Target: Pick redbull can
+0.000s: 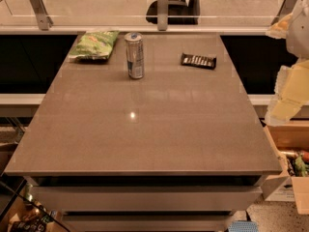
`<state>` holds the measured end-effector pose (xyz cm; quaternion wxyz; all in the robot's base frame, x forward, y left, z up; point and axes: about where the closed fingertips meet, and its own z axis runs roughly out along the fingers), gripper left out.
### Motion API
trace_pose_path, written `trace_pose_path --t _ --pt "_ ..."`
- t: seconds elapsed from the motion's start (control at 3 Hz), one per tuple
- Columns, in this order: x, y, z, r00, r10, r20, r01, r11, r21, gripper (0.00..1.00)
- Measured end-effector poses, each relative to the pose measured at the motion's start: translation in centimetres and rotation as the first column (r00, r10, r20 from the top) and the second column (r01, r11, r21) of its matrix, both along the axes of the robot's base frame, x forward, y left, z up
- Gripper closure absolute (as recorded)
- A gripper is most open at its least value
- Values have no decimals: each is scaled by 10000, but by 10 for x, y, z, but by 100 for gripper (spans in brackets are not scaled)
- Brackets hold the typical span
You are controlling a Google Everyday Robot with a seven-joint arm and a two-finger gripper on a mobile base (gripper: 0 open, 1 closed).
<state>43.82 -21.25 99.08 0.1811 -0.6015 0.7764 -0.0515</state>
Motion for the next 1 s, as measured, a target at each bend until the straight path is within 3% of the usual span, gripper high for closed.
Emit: trace_pose_path --t 0.67,1.0 --pt "1 2 3 9994 -182 289 176 9996 210 0" --pt "5 3 4 9980 -526 342 498 9957 782 0"
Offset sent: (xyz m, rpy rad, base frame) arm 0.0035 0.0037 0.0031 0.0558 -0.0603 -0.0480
